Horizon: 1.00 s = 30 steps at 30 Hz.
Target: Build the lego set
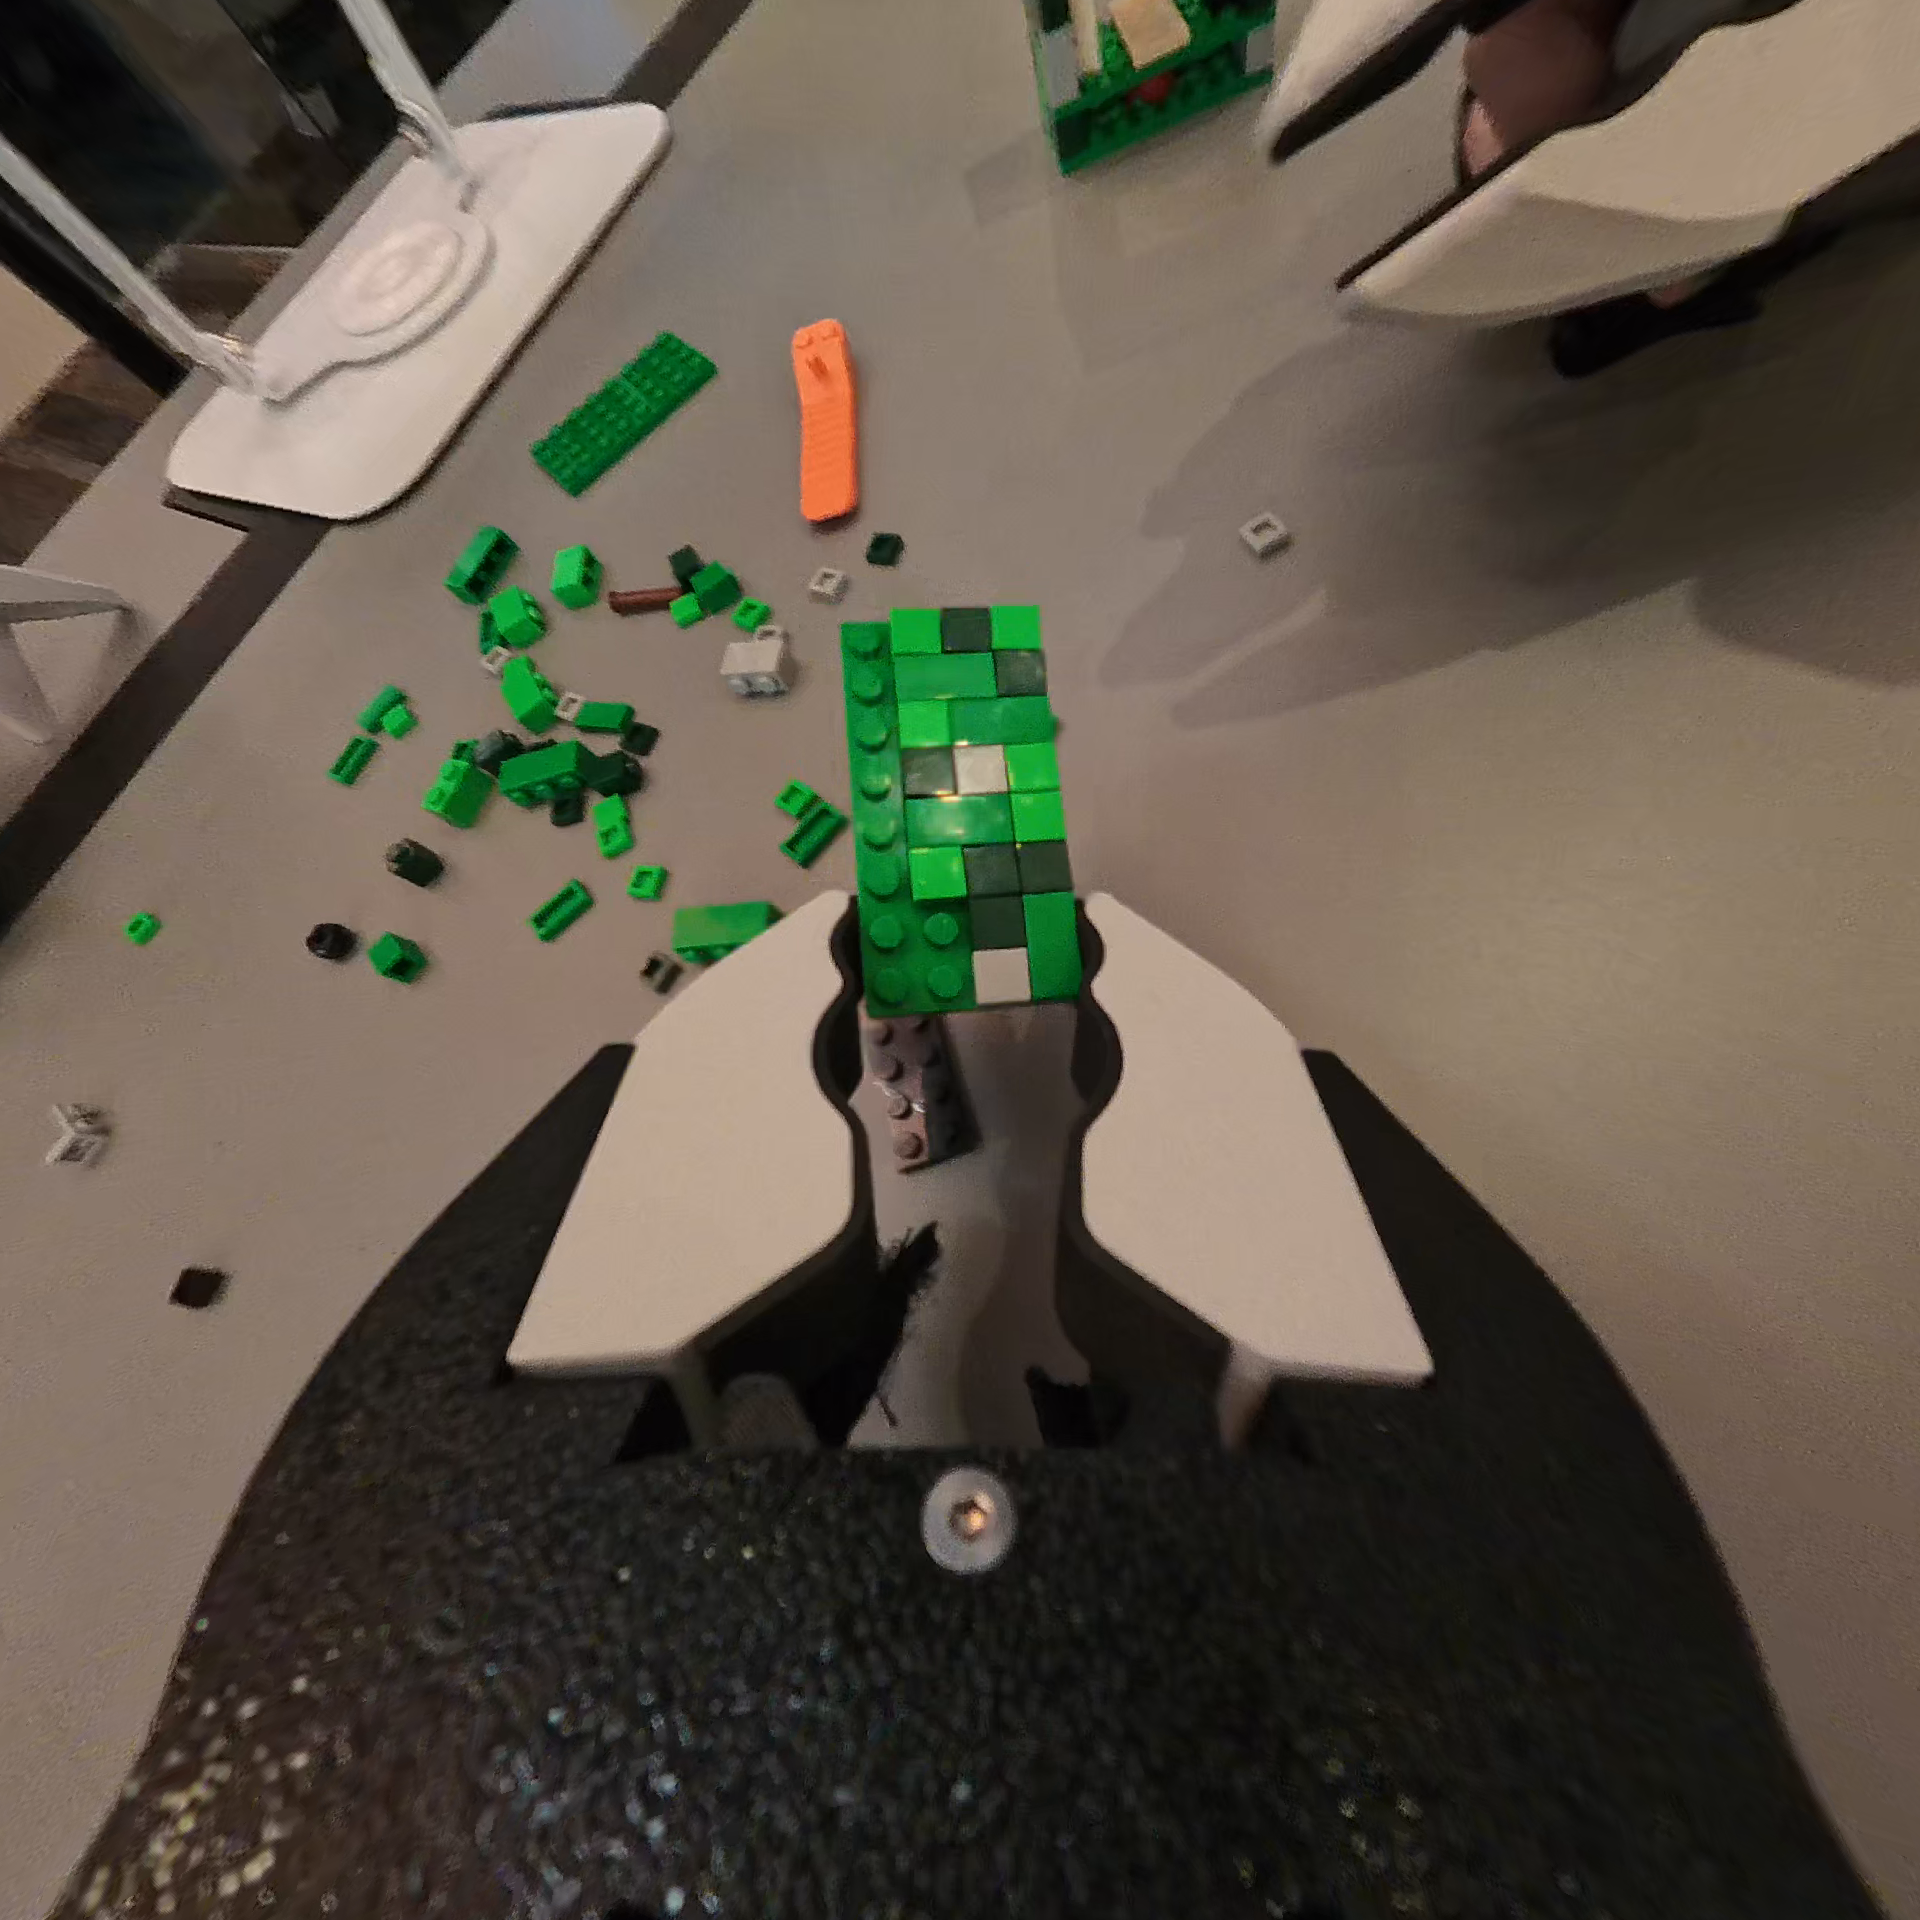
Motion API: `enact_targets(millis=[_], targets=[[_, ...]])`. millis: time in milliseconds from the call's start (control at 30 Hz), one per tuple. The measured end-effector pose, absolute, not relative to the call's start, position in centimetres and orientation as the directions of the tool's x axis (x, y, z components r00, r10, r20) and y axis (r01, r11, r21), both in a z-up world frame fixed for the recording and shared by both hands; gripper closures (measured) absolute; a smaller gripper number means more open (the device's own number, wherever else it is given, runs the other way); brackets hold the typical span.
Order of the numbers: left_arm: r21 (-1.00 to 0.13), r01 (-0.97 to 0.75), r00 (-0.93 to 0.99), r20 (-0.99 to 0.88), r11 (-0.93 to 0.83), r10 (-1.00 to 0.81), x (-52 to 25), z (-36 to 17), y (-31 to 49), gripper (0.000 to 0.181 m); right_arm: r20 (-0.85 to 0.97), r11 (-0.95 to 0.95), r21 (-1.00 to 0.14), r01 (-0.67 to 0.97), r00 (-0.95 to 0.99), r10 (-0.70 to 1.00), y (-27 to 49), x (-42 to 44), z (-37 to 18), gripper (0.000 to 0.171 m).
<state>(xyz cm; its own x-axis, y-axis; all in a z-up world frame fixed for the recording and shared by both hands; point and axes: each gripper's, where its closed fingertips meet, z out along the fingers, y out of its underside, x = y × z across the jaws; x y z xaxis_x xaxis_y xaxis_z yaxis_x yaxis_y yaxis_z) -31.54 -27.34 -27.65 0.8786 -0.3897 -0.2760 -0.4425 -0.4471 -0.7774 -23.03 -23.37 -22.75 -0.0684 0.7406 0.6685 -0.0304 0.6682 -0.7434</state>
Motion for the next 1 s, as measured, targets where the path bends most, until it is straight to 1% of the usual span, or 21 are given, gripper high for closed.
enact_targets(millis=[200,233,267,367,400,467,567,633,733,800,867,1000], targets=[[-0.759,-0.463,0.821,-0.173,-0.458,-0.543,-29.8,-28.3,-28.8,0.144,0.643,0.642,-0.766,-0.034,-0.058,0.764,-23.1,-23.0,-22.4,0.154],[-0.753,-0.479,0.804,-0.17,-0.451,-0.57,-29.5,-28.4,-29.0,0.144,0.626,0.625,-0.78,-0.035,-0.068,0.777,-23.0,-23.0,-22.3,0.157],[-0.749,-0.488,0.794,-0.168,-0.449,-0.584,-29.3,-28.5,-29.2,0.144,0.603,0.604,-0.797,-0.029,-0.092,0.792,-22.8,-23.0,-22.3,0.171],[-0.734,-0.509,0.767,-0.15,-0.449,-0.623,-28.8,-29.0,-29.7,0.144,0.458,0.494,-0.865,0.087,-0.262,0.849,-22.7,-23.5,-23.4,0.171],[-0.725,-0.518,0.762,-0.151,-0.453,-0.63,-28.8,-29.2,-29.8,0.144,0.412,0.456,-0.881,0.123,-0.274,0.869,-22.1,-23.8,-23.2,0.171],[-0.712,-0.532,0.751,-0.146,-0.459,-0.644,-28.7,-29.6,-30.0,0.144,0.374,0.441,-0.88,0.177,-0.315,0.872,-21.1,-24.5,-22.4,0.171],[-0.71,-0.535,0.736,-0.126,-0.457,-0.665,-28.3,-29.8,-30.3,0.144,0.354,0.477,-0.828,0.295,-0.385,0.852,-19.5,-26.0,-21.8,0.171],[-0.706,-0.538,0.731,-0.119,-0.461,-0.672,-28.3,-30.0,-30.4,0.144,0.309,0.518,-0.761,0.391,-0.484,0.819,-19.0,-26.7,-22.6,0.17],[-0.707,-0.534,0.729,-0.108,-0.463,-0.676,-28.2,-30.0,-30.4,0.144,0.263,0.608,-0.619,0.497,-0.599,0.757,-18.0,-27.2,-24.9,0.159],[-0.702,-0.541,0.725,-0.111,-0.463,-0.68,-28.3,-30.0,-30.5,0.144,0.244,0.64,-0.563,0.523,-0.634,0.734,-17.5,-27.9,-26.1,0.152],[-0.698,-0.545,0.723,-0.112,-0.464,-0.682,-28.3,-30.0,-30.6,0.144,0.216,0.652,-0.545,0.527,-0.663,0.717,-17.7,-28.8,-26.6,0.15],[-0.702,-0.544,0.733,-0.131,-0.46,-0.668,-28.7,-29.6,-30.5,0.144,0.194,0.652,-0.55,0.523,-0.679,0.708,-18.2,-31.8,-26.5,0.149]])
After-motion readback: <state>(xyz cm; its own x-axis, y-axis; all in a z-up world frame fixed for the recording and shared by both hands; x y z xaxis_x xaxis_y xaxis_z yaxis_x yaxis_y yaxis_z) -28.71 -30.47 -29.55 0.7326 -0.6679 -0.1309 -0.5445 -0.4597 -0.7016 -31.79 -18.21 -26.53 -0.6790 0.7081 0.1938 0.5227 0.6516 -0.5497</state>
